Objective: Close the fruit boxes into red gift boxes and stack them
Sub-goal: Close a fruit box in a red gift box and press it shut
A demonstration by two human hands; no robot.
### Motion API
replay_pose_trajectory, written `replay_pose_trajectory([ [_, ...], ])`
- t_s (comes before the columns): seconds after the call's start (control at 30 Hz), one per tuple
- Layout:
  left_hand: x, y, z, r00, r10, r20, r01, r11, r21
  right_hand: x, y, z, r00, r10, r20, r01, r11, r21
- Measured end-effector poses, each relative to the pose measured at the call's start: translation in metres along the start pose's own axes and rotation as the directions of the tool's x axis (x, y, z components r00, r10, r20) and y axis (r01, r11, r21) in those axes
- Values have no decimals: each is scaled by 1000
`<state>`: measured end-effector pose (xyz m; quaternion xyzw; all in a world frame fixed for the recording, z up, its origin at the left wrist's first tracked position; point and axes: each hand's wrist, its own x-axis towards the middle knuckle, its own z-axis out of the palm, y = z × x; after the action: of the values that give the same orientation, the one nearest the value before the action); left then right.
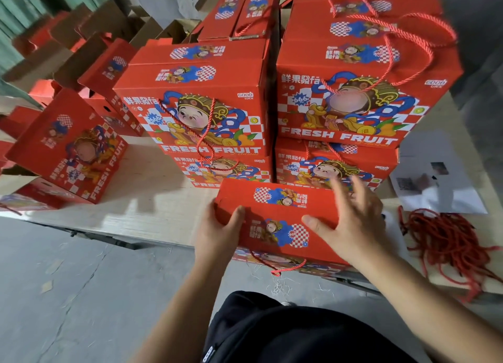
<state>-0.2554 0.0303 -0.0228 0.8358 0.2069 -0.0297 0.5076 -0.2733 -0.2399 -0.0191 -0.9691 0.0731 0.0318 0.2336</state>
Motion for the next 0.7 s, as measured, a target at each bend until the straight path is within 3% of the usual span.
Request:
replay_pose_trajectory([
  [0.07,3,7,-2,1000,14,14,-15,997,81,-6,8,-1,977,214,25,-212,933,292],
  [0.17,1,-1,-10,1000,-20,8,18,986,165,-2,4,-7,972,207,111,-234,900,368],
  [0.23,3,-7,-19,996,-87,-28,90,988,122,2,-11,-11,988,141,56,-151,925,349],
  [0.37,7,-9,-28,993,-100,-54,105,990,94,15,-37,-22,1000,5,9,-7,969,246],
  [0.57,-10,-10,-19,988,-134,70,138,989,-50,60,-31,-38,999,-27,35,23,995,97],
  [0.7,-11,-7,-5,980,-75,184,91,992,-83,67,-17,-33,989,-150,1,150,989,6],
])
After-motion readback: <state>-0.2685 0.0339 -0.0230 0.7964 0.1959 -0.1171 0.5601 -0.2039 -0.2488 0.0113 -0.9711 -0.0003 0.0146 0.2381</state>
